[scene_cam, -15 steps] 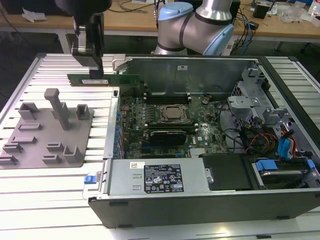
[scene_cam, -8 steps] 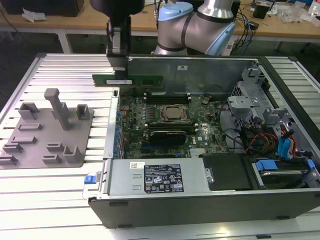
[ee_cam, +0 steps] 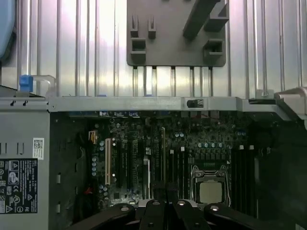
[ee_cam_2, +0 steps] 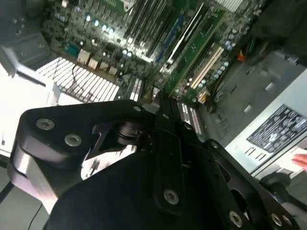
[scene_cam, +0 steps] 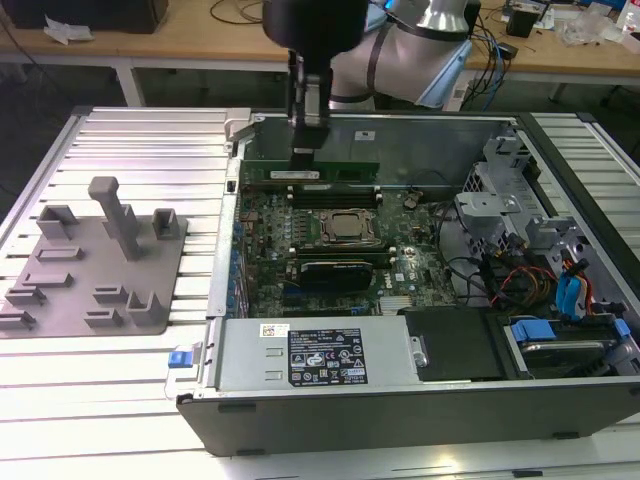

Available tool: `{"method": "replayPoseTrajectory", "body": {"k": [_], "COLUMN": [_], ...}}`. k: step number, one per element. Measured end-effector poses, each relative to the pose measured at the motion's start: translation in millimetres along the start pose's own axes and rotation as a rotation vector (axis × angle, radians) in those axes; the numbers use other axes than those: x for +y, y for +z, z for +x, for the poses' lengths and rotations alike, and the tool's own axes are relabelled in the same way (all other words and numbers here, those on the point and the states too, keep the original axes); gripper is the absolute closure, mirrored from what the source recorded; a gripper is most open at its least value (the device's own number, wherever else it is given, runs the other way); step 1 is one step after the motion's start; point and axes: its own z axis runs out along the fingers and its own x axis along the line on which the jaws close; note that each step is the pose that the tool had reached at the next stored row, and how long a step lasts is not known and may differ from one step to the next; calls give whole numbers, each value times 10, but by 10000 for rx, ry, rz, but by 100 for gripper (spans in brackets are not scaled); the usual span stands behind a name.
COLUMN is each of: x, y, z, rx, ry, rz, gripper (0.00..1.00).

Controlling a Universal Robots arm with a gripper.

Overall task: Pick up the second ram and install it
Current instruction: 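Pick up the second ram and move it above second insertion slot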

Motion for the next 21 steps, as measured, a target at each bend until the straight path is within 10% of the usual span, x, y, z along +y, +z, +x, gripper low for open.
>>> {"method": "replayPoseTrajectory", "body": {"k": [8,21], "x": [-390,-460], "y": [193,457], "z": [-91,-364], "rx": [0,5], "ry": [0,-86], "rz": [0,-2], "gripper": [91,91]}}
